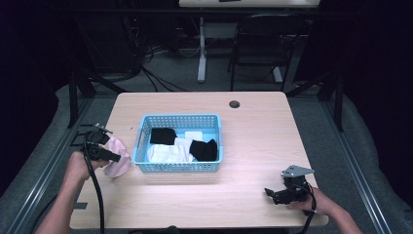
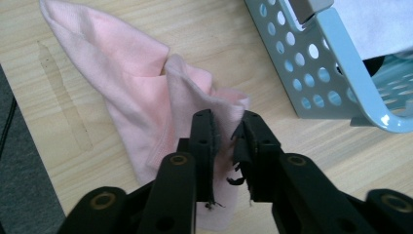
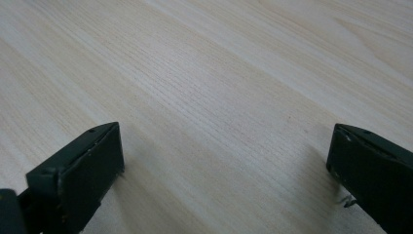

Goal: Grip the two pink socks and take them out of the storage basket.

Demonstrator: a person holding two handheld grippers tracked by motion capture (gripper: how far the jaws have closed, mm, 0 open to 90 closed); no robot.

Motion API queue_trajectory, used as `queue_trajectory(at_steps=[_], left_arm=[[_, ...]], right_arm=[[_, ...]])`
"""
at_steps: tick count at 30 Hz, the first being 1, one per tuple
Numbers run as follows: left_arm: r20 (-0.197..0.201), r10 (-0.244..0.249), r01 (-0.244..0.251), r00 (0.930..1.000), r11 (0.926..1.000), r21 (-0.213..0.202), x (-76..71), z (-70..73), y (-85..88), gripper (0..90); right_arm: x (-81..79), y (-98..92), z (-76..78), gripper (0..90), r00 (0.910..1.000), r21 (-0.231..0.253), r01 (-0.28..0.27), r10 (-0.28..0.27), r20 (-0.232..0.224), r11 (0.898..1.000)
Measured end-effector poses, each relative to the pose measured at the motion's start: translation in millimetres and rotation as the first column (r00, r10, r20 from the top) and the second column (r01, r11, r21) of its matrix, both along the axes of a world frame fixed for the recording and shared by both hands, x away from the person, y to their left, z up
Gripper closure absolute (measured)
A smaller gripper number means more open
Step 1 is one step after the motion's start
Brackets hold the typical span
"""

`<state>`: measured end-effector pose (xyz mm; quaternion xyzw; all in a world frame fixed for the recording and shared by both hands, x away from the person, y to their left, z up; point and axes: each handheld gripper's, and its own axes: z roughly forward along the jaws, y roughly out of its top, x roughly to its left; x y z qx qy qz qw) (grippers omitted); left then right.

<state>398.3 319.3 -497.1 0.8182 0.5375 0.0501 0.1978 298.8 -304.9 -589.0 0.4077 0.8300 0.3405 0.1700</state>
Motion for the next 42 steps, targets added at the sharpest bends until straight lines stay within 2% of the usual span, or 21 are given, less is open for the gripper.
queue_trajectory(at_steps=[4,6,11,17,23,29,35,42], left_arm=[[0.025,0.015,-0.015,0.9996,0.9998,-0.010,-5.8,4.6,1.4,62.5],[0.043,0.033,-0.033,0.9985,0.9994,-0.010,-9.2,8.9,2.6,51.5],[0.080,0.052,-0.052,0.9954,0.9986,0.005,-18.2,19.7,4.9,32.2],[0.121,0.056,-0.058,0.9911,0.9982,0.015,-35.2,27.4,6.9,18.0],[0.156,0.051,-0.054,0.9864,0.9985,0.014,-58.0,27.2,5.8,14.4],[0.171,0.046,-0.050,0.9842,0.9985,0.020,-77.0,17.6,2.0,12.6],[0.166,0.068,-0.071,0.9837,0.9974,0.012,-92.0,-2.0,0.6,11.0],[0.173,0.103,-0.106,0.9795,0.9943,0.008,-100.2,-28.1,-2.8,5.5]], right_arm=[[0.0,0.0,0.0,0.0,1.0000,0.000,0.000,0.000,0.000,1.000],[0.0,0.0,0.0,0.0,1.0000,0.000,0.000,0.000,0.000,1.000],[0.0,0.0,0.0,0.0,1.0000,0.000,0.000,0.000,0.000,1.000],[0.0,0.0,0.0,0.0,1.0000,0.000,0.000,0.000,0.001,1.000],[0.0,0.0,0.0,0.0,1.0000,0.000,0.000,0.000,0.001,1.000],[-0.2,0.0,0.2,0.0,1.0000,-0.003,0.000,0.000,0.001,1.000],[-0.3,0.0,0.2,0.0,1.0000,-0.003,0.001,-0.001,0.000,1.000],[-0.3,0.0,0.2,0.0,1.0000,-0.003,0.001,-0.001,0.001,1.000]])
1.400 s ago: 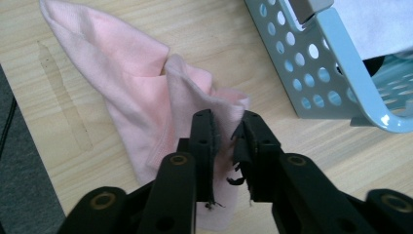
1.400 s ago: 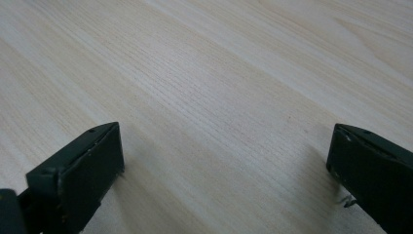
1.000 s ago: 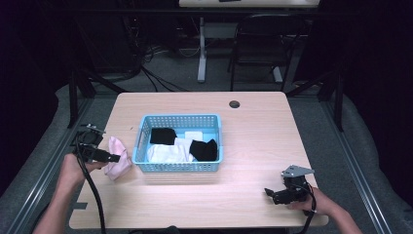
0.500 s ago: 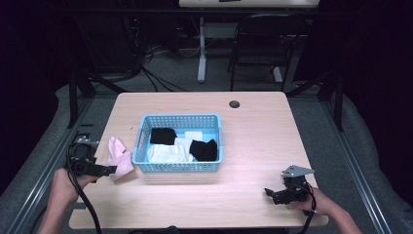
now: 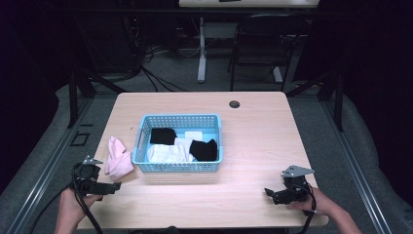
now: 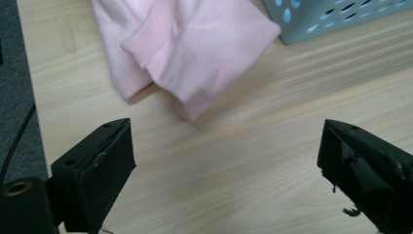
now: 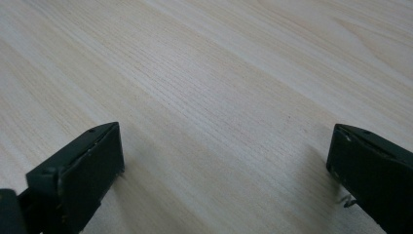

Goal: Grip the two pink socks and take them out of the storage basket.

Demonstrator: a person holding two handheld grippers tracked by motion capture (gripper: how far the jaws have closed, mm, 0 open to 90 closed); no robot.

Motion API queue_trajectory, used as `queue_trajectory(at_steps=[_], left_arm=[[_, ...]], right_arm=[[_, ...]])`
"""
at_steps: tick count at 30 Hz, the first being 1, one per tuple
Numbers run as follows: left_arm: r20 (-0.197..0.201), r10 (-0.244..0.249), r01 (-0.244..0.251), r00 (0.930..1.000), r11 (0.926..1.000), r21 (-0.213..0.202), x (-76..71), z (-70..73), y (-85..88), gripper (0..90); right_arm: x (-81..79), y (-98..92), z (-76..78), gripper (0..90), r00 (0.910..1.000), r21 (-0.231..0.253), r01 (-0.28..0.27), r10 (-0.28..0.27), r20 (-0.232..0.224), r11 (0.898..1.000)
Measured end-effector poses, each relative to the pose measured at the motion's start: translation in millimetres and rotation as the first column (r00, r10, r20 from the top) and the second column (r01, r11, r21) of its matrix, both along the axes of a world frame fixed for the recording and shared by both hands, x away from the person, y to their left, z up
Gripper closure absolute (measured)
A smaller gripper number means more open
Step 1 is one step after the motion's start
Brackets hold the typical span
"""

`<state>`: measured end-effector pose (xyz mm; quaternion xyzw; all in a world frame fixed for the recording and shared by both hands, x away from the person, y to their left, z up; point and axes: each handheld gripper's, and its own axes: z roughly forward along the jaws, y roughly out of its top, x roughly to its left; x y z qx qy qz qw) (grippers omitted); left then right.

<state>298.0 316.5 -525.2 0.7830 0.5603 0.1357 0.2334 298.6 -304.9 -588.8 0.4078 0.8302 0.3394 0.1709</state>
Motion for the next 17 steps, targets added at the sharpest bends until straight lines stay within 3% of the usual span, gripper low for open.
queue_trajectory(at_steps=[6,12,17], left_arm=[[0.053,0.048,-0.048,0.9974,0.9988,0.004,-2.9,-22.0,0.0,1.0],[0.037,0.047,-0.049,0.9982,0.9979,0.043,-4.8,-35.2,0.9,0.0],[0.050,0.057,-0.059,0.9971,0.9975,0.039,-6.0,-36.1,2.6,0.0]], right_arm=[[0.0,0.0,0.0,0.0,1.0000,0.000,0.000,0.000,0.000,1.000],[0.1,0.0,0.0,0.0,1.0000,0.001,0.000,0.000,-0.001,1.000],[0.1,0.0,0.0,0.0,1.0000,0.001,0.001,-0.001,-0.001,1.000]])
